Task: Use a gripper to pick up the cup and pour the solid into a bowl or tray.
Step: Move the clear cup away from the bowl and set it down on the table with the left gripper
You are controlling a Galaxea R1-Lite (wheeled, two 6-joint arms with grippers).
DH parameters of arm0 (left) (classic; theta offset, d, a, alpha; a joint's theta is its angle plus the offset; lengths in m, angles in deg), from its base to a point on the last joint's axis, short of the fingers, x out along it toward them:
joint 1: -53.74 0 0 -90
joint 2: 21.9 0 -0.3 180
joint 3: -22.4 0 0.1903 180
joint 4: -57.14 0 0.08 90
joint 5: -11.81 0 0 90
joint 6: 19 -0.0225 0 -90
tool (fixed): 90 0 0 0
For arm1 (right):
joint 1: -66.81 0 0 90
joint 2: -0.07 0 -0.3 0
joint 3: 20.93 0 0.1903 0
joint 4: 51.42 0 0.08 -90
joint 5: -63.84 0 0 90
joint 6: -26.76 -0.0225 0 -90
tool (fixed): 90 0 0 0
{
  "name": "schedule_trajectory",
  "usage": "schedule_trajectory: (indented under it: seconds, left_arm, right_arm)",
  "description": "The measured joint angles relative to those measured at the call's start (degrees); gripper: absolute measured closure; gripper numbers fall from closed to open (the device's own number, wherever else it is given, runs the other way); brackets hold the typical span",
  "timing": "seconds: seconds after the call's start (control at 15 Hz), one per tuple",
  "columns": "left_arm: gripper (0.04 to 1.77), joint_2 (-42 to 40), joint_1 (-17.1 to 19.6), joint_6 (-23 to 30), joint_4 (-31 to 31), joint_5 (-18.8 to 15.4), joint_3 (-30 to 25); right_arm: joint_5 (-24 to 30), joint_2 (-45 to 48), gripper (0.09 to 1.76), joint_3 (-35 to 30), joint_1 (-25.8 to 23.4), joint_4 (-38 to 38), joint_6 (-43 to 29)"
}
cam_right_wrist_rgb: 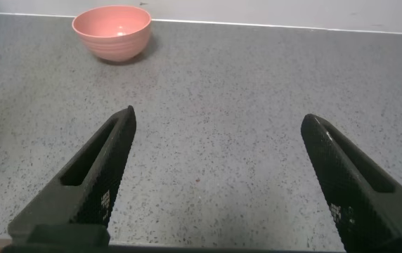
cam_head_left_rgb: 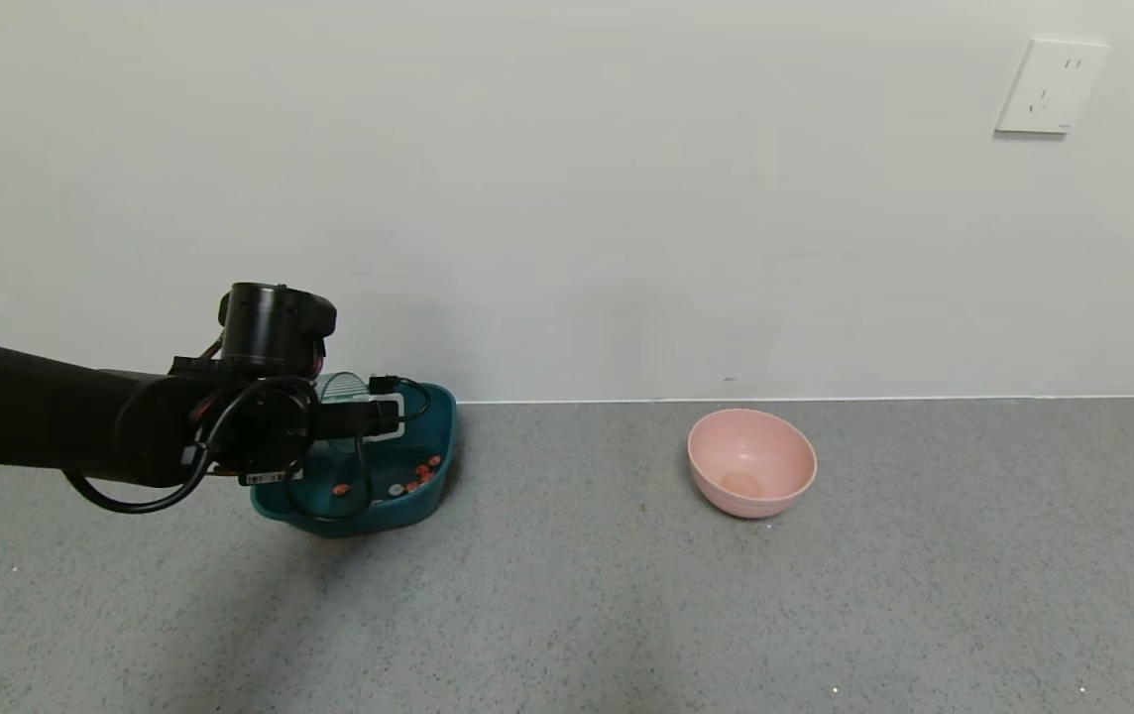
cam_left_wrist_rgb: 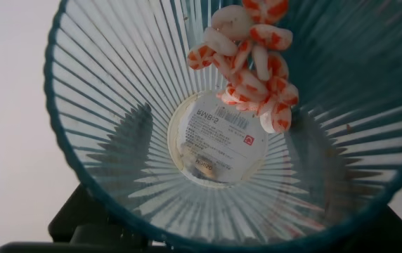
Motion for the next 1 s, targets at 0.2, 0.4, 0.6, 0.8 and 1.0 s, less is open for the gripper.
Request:
schedule_trajectory:
  seconds: [0.2,0.4,0.6,0.8,1.0]
  left_arm:
    - [0.55,-1.05,2.07,14.02,0.11,-7.84,-1.3]
    - [0.55,-1.68,1.96,31.09,0.44,-16.76,-0.88]
    - [0.55,-2.62,-0.33,46.13,0.24,-26.61,-0.35]
    - [0.55,-3.75,-5.78,57.66,-0.02,-31.78,0.35]
    - [0.55,-4.11,-12.51,64.09,-1.05,-32.39,0.41]
  right_arm:
    - [0.0,0.0,0.14,0.0,0.0,0.02,0.0]
    - [0.0,0.0,0.14,0.0,0.0,0.02,0.0]
    - [0.0,0.02,0.14,0.0,0.0,0.0,0.0]
    - [0.0,0.02,0.14,0.0,-0.01,0.0,0.0]
    - [0.0,0.0,0.14,0.0,0.0,0.0,0.0]
